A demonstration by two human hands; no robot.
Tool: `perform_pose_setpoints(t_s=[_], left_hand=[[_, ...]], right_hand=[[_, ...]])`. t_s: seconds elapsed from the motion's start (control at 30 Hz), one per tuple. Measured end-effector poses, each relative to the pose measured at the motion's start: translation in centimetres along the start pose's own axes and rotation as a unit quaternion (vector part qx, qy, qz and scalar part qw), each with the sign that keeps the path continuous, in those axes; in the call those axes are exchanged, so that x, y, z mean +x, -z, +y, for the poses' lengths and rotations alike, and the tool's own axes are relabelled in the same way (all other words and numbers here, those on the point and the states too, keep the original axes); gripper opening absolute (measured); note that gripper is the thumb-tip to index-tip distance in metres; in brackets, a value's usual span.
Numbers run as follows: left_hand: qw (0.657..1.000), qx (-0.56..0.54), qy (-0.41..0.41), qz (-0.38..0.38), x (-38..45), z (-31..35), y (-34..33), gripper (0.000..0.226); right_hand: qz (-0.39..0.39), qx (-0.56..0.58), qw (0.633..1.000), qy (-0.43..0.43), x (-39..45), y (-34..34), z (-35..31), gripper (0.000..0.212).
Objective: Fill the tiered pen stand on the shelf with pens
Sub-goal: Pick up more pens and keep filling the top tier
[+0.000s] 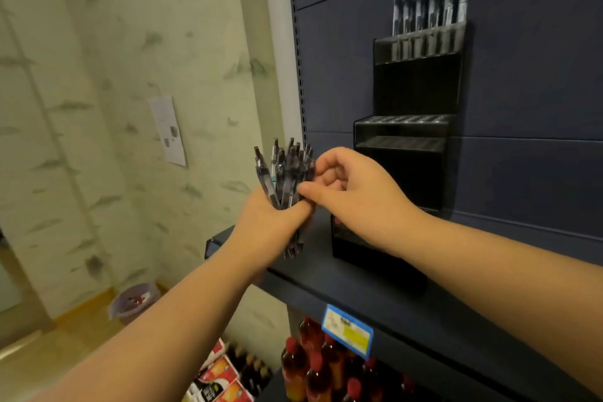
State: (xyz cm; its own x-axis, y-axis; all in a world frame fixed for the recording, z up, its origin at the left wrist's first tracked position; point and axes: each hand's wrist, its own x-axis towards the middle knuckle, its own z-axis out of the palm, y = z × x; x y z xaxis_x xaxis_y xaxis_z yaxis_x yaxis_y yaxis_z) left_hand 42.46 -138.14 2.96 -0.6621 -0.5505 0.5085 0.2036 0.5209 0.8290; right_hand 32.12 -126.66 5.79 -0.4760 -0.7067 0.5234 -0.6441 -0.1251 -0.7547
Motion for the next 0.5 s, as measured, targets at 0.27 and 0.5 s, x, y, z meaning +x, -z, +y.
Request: perform_pose_setpoints(t_s=[0.27, 0.5], left_hand=[[0.995, -0.036, -0.040, -0.079, 6.2, -3.1, -0.4, 0.018], [0.980, -0.104, -0.062, -0.156, 10.5, -5.9, -0.2, 0.004]], right_hand=[[0.033, 0.016, 0.999, -0.034, 3.8, 0.0, 0.7, 0.013], [0.053, -0.090, 0.992, -0.073, 6.4, -0.4, 1.2, 0.019]])
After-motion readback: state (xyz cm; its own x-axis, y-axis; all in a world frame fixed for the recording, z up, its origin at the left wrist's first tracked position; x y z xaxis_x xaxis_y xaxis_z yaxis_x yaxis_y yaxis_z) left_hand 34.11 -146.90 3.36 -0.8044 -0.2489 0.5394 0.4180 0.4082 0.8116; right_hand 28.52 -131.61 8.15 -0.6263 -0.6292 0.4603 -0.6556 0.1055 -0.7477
